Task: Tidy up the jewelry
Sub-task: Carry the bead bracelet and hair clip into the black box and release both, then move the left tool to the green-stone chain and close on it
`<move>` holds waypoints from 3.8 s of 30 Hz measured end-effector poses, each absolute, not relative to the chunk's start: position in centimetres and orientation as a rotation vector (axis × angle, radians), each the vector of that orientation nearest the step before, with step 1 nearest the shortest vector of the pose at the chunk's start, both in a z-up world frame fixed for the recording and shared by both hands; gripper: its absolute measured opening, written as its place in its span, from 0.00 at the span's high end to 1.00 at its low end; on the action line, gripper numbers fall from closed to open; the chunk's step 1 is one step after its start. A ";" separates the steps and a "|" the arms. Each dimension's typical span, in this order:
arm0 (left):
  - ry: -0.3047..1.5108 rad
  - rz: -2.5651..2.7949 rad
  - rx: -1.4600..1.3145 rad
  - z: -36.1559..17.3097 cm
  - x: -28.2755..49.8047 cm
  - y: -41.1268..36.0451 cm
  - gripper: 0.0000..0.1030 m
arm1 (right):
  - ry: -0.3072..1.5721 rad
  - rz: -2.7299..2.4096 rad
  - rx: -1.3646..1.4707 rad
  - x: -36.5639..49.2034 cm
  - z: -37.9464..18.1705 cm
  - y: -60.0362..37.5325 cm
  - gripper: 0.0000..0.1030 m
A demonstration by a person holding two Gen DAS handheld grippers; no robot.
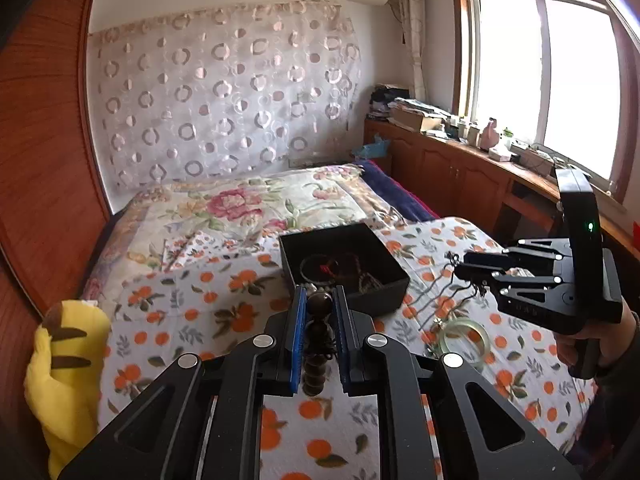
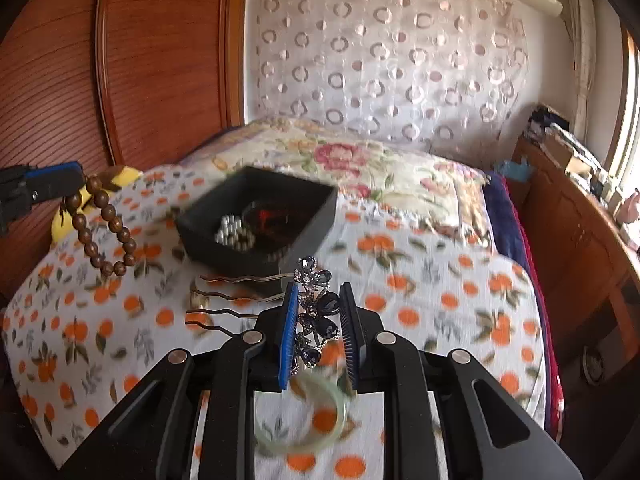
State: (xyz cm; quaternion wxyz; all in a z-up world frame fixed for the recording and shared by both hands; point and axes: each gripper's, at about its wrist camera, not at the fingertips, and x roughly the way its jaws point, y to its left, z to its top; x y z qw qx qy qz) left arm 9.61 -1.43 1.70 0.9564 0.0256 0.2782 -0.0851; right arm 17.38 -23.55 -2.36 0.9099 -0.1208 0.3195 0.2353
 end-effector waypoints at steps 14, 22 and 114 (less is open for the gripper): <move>0.551 -0.133 0.088 3.8 12.9 -0.5 0.88 | 0.659 0.474 -0.211 24.2 -2.4 -18.8 0.78; 0.561 -0.113 0.081 4.1 14.1 0.2 0.88 | 0.681 0.490 -0.277 24.9 -4.2 -16.1 0.78; 0.880 -0.381 0.172 -10.0 14.1 -10.7 0.15 | 0.848 0.505 -0.294 13.9 -10.4 -30.0 0.90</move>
